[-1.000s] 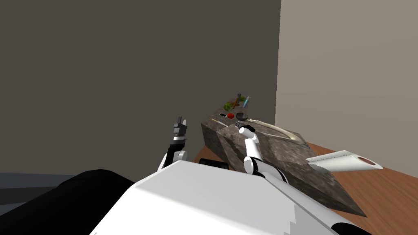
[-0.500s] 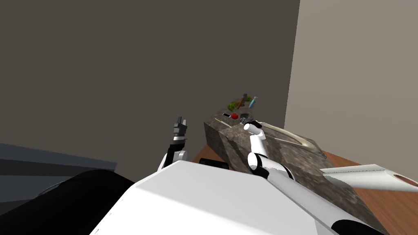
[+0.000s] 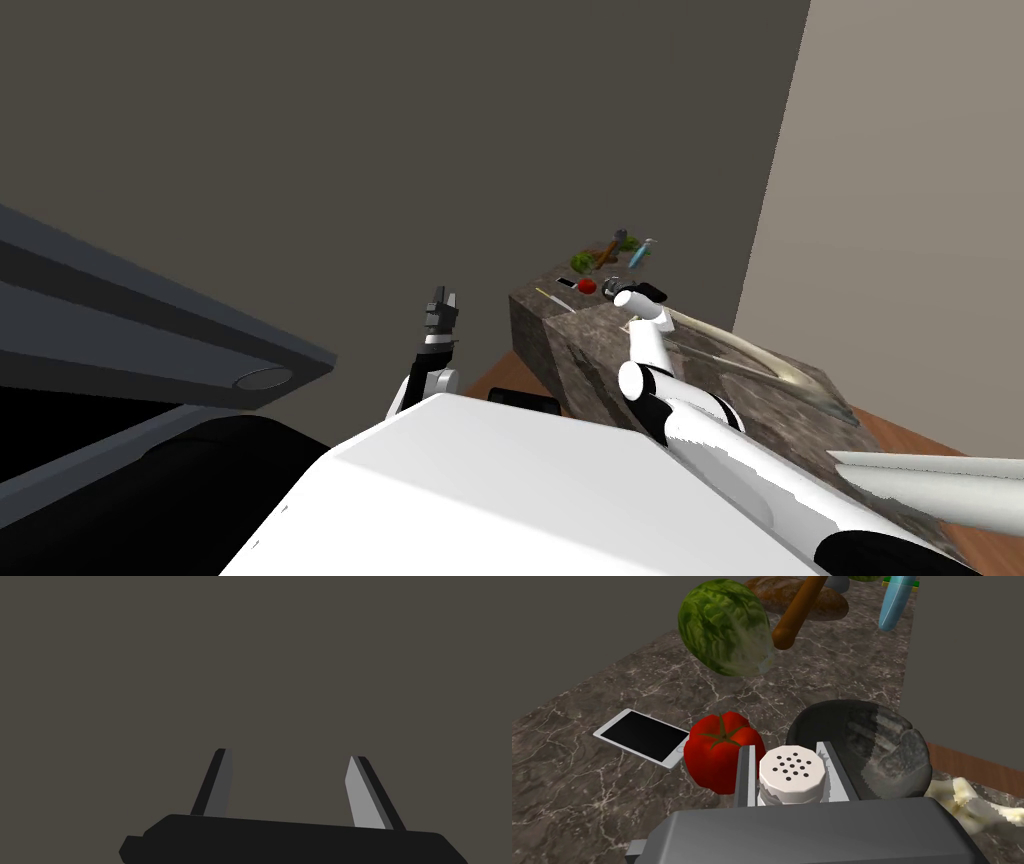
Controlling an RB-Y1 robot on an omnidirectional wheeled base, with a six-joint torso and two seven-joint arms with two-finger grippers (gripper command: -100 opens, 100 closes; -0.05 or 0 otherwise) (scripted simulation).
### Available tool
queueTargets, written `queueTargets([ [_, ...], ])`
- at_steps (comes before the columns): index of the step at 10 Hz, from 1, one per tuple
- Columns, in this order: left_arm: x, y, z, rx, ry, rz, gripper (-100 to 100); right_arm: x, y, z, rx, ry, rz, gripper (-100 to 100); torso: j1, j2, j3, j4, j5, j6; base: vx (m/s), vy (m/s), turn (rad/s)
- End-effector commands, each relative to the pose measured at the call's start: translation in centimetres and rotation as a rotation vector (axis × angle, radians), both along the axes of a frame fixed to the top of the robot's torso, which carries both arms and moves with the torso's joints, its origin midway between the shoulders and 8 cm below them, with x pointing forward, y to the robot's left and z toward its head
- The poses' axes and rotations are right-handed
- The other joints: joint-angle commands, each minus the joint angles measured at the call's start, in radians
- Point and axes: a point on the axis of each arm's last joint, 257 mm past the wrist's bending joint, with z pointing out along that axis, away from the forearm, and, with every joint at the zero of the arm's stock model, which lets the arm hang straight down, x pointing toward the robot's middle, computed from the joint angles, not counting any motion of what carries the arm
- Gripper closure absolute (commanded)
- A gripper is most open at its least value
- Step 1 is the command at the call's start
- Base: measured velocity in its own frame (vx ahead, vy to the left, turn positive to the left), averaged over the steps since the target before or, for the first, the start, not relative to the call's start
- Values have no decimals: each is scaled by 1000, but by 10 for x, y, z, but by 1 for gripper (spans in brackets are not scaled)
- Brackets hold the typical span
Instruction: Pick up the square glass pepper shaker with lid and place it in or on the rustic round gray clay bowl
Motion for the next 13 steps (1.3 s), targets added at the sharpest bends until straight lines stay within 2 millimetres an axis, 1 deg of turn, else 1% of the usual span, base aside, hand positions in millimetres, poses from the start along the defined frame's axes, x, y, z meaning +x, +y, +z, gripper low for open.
queueTargets([
  [1,0,0,0,0,0,0,0,-1,-19,16,-16,-12,-20,100,0,0,0,0,0,0,-65,-37,255],
  [4,0,0,0,0,0,0,0,-5,-52,29,-14,-18,-61,100,0,-2,-2,-1,-1,2,-34,-25,155],
  [5,0,0,0,0,0,0,0,-11,-78,33,1,-15,-96,100,-1,-3,-2,-1,-1,2,-35,-31,259],
  [6,0,0,0,0,0,0,0,-15,-92,33,12,-12,-116,100,-2,-3,-2,-1,-2,2,-30,-40,208],
  [9,0,0,0,0,0,0,0,-32,-137,29,61,3,-182,100,-3,-5,-3,-2,-4,3,-10,-33,179],
  [12,0,0,0,0,0,0,0,-56,-182,16,132,21,-258,100,-5,-6,-4,-2,-5,4,5,-39,170],
  [13,0,0,0,0,0,0,0,-56,-182,16,132,21,-258,100,-6,-6,-4,-2,-5,4,3,-29,59],
])
